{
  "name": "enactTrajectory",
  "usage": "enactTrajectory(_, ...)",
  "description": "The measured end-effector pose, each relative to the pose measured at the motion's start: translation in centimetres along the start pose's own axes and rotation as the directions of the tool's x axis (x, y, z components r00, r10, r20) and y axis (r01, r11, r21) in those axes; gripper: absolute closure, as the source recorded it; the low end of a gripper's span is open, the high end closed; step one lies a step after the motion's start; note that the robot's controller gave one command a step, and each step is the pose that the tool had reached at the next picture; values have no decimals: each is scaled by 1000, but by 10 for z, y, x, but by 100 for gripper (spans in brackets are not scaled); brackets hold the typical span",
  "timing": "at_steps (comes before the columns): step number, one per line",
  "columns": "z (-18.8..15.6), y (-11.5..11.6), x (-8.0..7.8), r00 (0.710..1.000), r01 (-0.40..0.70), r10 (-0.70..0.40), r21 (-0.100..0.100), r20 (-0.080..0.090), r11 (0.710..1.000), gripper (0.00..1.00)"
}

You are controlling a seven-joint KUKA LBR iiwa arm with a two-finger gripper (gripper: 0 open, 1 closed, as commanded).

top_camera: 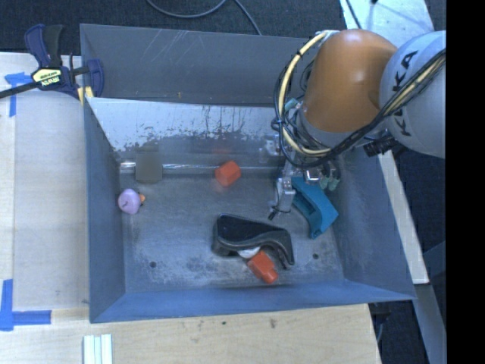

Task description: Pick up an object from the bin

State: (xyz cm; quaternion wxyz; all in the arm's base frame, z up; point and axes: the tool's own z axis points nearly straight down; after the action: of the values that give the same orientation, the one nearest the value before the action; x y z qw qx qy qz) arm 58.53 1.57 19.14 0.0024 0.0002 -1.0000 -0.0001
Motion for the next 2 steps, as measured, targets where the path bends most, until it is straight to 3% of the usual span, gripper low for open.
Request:
enactTrajectory(1, -5, 0, -2, 1000, 0, 0, 0, 9, 1000, 0)
enactTrajectory(2, 30, 7, 29, 998, 54, -54, 1, 13, 999, 0)
